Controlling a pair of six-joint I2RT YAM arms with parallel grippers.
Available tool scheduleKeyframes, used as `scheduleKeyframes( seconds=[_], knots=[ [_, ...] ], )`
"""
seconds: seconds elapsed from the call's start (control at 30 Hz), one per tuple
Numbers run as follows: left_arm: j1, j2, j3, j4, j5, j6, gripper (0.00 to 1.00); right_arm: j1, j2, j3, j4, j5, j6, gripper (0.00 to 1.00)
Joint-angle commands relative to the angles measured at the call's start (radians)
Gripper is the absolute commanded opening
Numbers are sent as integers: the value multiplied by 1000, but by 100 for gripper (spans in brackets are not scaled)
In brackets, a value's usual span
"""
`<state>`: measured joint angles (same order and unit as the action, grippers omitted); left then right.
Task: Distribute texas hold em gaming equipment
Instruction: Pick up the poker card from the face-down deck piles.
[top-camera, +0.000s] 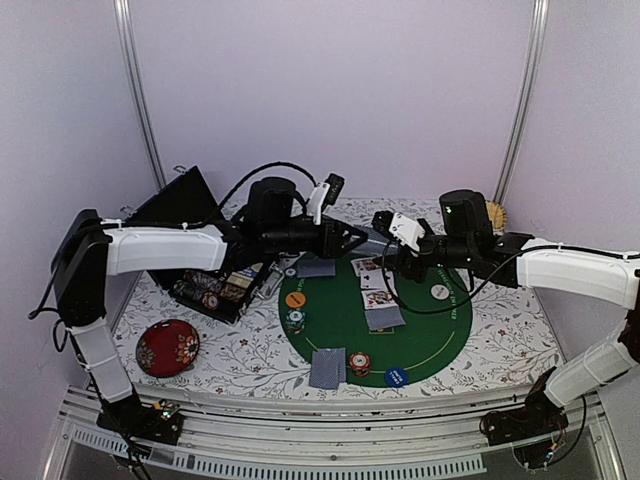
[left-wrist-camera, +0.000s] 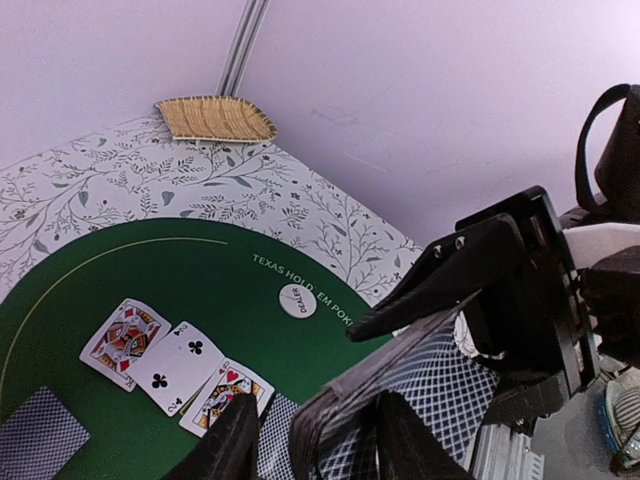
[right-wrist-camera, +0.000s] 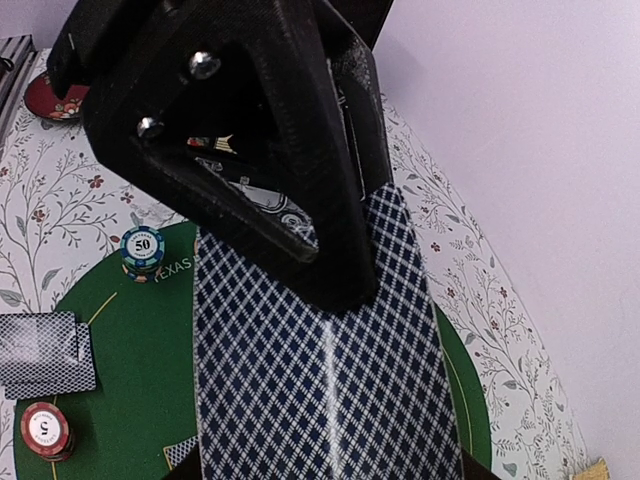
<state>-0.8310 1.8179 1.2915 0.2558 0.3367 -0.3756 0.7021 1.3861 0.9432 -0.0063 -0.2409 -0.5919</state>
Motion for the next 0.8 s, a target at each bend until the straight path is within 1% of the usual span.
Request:
scheduleKeyframes(
  seconds=[0.0,0.2,0.27,0.43,0.53,0.77],
  knots=[
    [6,-39,-40,-20,-43,14,40,6,-34,3,47,7,-2,46],
    [10,-82,-77,-11,-66,11,40,6,-32,2,42,21,-2,46],
    [9,-87,-83,-6,-58,9,38,6,-31,5,42,22,-1,46],
    [10,-112,-104,-2,-48,2,17,4,-31,11,42,30,-1,46],
    [10,-139,-124,2,-54,-1,0,-1,-32,12,39,31,1,46],
    [18,-228,-196,32,-66,-33,0,-49,-32,9,42,37,31,46]
  ],
)
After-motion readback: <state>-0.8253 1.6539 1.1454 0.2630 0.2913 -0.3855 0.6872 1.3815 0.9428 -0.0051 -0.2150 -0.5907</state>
